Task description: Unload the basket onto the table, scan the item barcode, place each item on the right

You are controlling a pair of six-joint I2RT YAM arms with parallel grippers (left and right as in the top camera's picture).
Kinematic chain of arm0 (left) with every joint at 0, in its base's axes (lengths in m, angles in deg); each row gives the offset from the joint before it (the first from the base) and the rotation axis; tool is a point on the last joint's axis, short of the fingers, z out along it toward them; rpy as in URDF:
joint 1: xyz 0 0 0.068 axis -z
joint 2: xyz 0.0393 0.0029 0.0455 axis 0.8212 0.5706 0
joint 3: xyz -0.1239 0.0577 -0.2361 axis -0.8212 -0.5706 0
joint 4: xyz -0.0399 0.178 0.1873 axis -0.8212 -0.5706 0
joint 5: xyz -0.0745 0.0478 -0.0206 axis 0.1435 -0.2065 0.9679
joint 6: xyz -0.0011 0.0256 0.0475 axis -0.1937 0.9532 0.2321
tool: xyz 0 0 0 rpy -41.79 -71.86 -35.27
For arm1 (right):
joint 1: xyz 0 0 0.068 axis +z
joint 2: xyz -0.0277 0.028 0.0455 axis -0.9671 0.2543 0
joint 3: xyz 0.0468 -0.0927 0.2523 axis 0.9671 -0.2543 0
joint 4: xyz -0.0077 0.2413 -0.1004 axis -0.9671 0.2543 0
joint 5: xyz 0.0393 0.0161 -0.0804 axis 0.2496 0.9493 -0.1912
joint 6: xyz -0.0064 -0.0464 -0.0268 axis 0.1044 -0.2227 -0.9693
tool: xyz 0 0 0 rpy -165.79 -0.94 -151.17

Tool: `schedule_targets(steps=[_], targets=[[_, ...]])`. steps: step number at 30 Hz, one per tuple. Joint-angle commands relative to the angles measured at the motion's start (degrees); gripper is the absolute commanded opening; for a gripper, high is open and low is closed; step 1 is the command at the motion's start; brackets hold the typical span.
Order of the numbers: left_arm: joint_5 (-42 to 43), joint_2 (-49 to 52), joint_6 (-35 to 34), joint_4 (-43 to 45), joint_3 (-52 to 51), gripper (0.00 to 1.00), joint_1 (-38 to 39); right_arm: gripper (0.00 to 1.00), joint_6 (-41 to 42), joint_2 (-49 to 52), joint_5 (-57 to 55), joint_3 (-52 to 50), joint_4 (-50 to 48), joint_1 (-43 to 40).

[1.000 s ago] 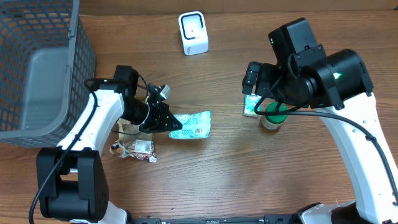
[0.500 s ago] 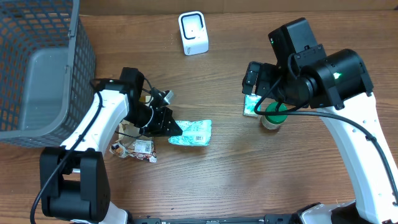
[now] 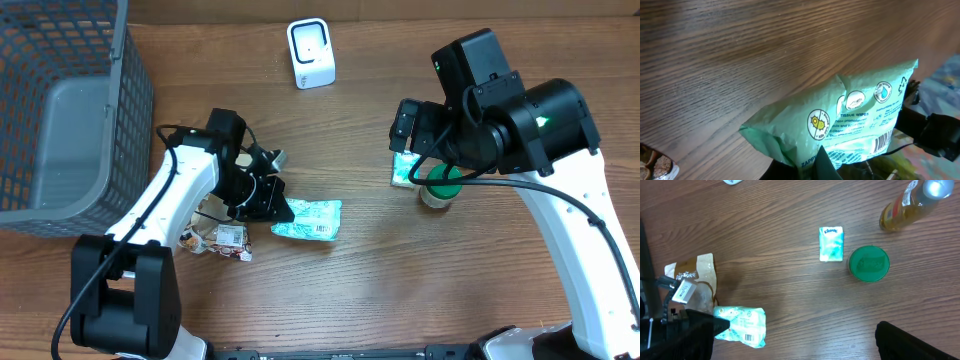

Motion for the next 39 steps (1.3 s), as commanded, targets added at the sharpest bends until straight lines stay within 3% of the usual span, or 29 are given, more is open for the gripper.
schedule_targets(steps=[1,39], targets=[[-2.4,-1.1,-1.7,0.0,0.8,0.05,0.8,1.0,0.0,-0.5,-0.6,0.2,-0.3,-0.3],[-2.7,-1.1,-1.9,1.0,0.8,0.04,1.1,1.0,0.0,-0.5,-0.6,0.2,-0.3,-0.3]])
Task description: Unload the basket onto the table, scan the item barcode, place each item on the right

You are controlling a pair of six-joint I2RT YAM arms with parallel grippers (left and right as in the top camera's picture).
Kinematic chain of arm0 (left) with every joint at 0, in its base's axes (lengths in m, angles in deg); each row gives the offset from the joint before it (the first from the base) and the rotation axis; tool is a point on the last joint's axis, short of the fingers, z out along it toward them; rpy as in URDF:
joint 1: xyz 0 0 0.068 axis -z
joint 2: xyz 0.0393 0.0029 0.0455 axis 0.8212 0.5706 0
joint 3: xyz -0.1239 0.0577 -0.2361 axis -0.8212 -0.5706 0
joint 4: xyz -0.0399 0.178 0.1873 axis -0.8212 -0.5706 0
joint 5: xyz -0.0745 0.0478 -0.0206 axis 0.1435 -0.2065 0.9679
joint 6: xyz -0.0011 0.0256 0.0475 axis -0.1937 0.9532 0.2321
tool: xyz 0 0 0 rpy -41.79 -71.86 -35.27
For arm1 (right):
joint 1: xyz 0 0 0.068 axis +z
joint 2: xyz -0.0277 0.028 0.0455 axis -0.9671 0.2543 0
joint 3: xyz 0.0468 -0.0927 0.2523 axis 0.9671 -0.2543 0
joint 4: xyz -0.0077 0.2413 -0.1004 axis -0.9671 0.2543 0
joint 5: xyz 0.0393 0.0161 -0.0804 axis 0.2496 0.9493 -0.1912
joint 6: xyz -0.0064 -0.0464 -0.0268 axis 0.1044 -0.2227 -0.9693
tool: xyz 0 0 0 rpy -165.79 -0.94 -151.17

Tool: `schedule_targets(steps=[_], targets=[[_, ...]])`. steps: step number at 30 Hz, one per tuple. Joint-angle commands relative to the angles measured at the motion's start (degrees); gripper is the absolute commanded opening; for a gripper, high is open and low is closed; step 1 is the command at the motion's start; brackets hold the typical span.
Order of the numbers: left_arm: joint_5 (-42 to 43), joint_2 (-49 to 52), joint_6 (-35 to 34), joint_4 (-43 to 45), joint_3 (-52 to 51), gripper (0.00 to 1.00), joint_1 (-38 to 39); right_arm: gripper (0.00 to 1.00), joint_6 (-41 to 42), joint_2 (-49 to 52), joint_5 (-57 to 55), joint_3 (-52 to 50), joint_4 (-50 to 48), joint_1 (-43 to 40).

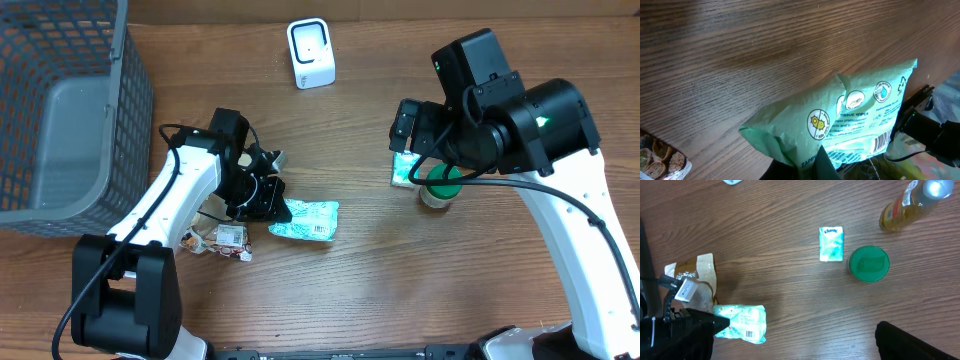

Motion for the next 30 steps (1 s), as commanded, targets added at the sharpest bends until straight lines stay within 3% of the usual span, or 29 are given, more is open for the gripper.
schedule_targets(steps=[1,30], targets=[[0.3,-1.1,-0.4,0.3,0.8,0.04,0.4,1.0,0.0,-0.5,-0.6,0.2,-0.3,-0.3],[0.2,-1.1,-1.9,1.4,0.8,0.04,0.4,1.0,0.0,-0.5,-0.6,0.2,-0.3,-0.3]])
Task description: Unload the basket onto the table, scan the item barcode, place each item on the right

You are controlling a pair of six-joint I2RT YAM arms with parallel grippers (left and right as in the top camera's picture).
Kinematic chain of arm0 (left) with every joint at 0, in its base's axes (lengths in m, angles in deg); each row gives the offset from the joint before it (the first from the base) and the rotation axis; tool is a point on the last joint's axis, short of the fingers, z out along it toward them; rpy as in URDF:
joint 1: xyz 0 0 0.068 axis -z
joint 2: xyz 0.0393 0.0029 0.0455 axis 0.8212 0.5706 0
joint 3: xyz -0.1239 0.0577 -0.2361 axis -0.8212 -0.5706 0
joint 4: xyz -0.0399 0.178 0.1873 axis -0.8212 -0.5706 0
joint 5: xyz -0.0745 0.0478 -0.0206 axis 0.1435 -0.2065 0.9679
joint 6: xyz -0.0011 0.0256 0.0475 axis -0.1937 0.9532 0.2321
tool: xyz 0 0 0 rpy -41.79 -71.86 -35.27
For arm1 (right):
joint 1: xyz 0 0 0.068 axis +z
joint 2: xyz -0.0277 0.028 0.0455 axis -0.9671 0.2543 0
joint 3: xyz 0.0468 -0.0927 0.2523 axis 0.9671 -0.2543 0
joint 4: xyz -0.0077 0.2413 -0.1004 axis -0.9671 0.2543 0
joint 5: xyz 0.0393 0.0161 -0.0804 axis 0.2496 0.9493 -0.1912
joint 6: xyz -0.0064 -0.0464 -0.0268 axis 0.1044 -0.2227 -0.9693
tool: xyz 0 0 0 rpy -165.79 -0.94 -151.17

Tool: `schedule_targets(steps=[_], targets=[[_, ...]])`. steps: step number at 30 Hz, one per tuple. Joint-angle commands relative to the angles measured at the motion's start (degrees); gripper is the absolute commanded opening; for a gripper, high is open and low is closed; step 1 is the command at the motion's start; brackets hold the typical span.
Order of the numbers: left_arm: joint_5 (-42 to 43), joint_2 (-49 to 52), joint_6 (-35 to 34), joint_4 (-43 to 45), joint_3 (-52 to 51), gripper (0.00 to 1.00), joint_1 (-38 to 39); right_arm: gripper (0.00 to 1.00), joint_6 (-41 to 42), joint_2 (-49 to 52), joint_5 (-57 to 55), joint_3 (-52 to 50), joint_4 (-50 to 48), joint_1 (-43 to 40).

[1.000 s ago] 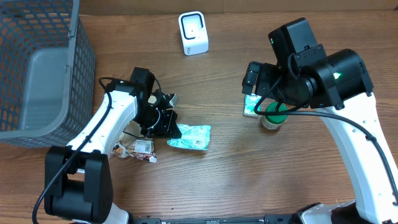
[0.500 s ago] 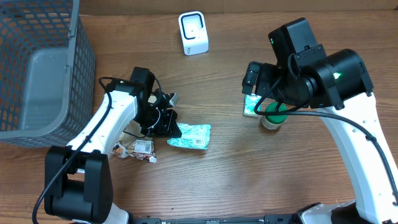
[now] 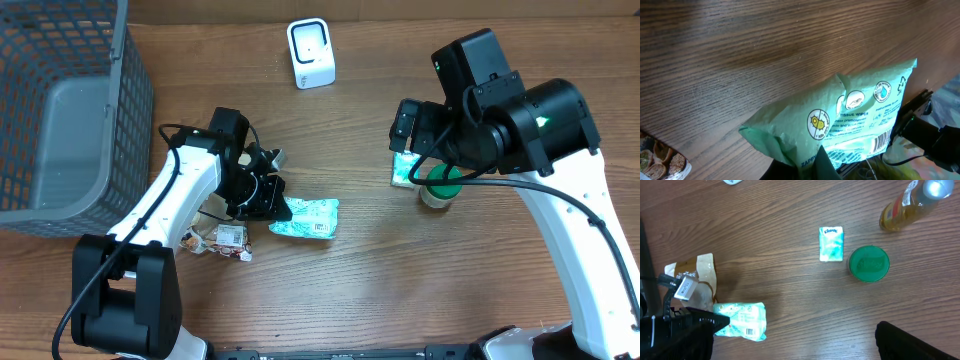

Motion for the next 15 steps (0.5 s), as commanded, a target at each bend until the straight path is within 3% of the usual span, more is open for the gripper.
schedule_targets(steps=[1,15], targets=[[0.3,-1.1,-0.5,0.5,0.8,0.04,0.4,1.0,0.0,-0.5,-0.6,0.2,-0.3,-0.3],[0.3,-1.1,-0.9,1.4,0.8,0.04,0.4,1.0,0.2,-0.5,-0.6,0.2,-1.4,-0.3]])
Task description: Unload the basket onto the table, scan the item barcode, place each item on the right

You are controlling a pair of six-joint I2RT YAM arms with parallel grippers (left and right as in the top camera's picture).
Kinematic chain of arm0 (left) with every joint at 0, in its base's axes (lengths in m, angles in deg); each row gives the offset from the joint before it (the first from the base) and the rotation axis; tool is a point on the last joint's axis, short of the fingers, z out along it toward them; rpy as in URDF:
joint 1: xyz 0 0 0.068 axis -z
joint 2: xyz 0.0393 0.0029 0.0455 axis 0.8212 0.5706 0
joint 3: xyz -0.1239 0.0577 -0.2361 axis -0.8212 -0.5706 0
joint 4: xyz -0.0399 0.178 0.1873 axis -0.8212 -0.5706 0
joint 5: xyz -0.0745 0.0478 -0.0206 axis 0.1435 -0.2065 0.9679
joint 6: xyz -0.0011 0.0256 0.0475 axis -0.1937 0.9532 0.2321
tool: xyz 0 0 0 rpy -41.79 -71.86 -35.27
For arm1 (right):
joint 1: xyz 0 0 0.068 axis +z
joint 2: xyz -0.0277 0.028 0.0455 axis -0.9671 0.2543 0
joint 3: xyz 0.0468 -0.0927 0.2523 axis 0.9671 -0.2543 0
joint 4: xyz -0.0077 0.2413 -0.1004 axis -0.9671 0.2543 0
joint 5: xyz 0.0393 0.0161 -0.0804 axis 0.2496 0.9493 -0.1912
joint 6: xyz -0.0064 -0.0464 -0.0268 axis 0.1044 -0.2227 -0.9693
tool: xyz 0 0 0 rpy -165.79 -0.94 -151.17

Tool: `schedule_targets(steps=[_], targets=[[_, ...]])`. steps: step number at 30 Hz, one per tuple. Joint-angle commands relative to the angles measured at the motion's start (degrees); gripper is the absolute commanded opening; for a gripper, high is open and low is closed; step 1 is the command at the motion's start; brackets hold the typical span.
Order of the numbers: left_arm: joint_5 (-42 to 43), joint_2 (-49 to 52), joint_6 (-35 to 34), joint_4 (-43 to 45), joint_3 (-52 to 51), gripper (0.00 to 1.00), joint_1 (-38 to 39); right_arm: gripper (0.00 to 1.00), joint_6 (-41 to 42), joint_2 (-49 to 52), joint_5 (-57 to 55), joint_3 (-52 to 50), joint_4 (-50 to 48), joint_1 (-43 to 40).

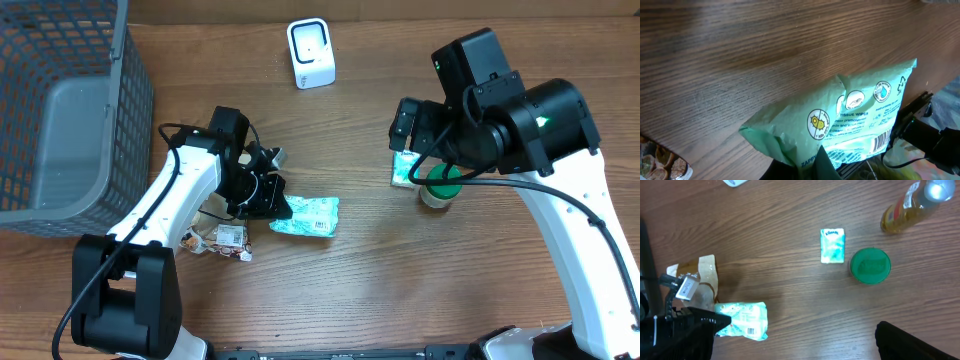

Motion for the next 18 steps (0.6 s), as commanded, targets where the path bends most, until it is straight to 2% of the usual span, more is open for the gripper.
schedule_targets(steps=[1,5,8,18], targets=[[0.3,-1.1,-1.2,0.5,0.8,0.04,0.4,1.0,0.2,-0.5,-0.8,0.2,-1.4,-0.4],[0.3,-1.1,-1.7,0.5,0.8,0.04,0.4,1.0,0.2,-0.5,-7.1,0.2,-1.5,-1.6],[0.3,-1.1,-1.7,0.5,0.8,0.04,0.4,1.0,0.2,-0.5,-5.8,0.2,-1.3,-5.4],[0.2,-1.1,-2.0,1.0,0.8,0.04,0.4,1.0,0.2,-0.5,-3.0,0.1,1.9,-27.1]])
